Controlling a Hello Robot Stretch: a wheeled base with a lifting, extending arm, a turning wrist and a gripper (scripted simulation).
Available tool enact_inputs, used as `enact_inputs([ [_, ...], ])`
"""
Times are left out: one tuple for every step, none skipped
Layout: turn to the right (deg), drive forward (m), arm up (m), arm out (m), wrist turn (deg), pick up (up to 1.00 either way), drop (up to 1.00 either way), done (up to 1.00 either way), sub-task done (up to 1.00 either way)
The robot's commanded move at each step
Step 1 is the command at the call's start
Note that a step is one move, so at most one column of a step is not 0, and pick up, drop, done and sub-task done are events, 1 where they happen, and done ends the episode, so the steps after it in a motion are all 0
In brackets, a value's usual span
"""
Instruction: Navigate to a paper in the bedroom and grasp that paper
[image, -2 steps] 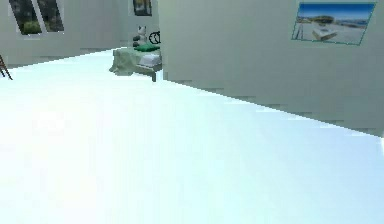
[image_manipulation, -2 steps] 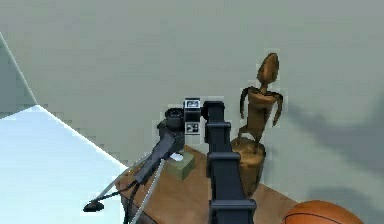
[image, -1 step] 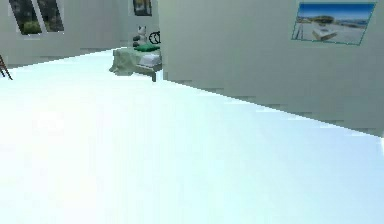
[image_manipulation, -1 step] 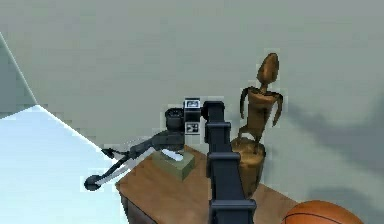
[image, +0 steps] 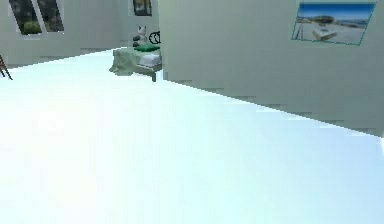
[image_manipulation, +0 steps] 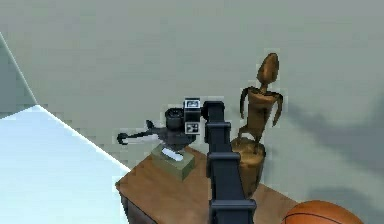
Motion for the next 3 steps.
enact_inputs([
  [0.0, 0.00, 0.00, 0.00, 42.0, 0.00, 0.00, 0.00, 0.00],
  [0.0, 0.00, -0.30, 0.00, 0.0, 0.00, 0.00, 0.00, 0.00],
  [0.0, 0.00, 0.00, 0.00, 0.0, 1.00, 0.00, 0.00, 0.00],
])
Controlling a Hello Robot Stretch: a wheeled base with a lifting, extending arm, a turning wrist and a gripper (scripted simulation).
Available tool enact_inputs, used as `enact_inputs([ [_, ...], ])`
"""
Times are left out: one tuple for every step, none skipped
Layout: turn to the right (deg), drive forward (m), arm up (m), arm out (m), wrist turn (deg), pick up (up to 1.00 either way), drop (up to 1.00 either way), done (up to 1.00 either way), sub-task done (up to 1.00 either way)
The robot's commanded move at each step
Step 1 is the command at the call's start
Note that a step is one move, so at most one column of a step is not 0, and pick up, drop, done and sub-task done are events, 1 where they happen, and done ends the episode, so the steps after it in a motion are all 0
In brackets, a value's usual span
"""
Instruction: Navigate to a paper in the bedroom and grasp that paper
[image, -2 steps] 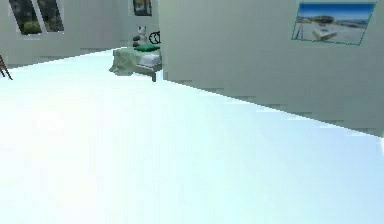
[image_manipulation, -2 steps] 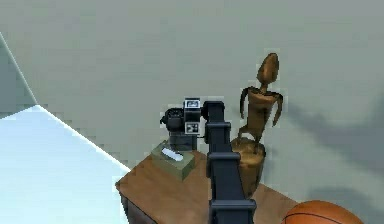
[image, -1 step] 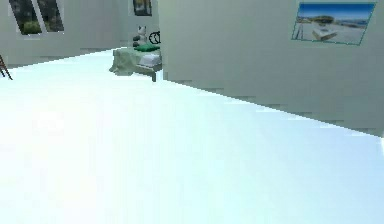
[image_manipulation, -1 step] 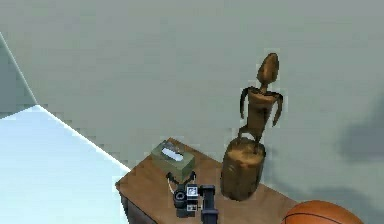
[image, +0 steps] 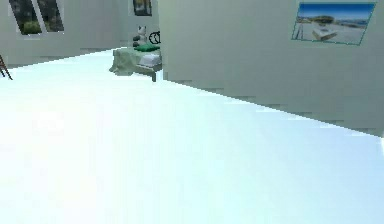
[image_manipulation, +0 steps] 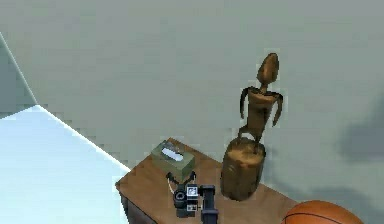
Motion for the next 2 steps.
enact_inputs([
  [0.0, 0.00, 0.10, 0.00, 0.0, 0.00, 0.00, 0.00, 0.00],
  [0.0, 0.00, 0.00, 0.00, 0.0, 0.00, 0.00, 1.00, 0.00],
])
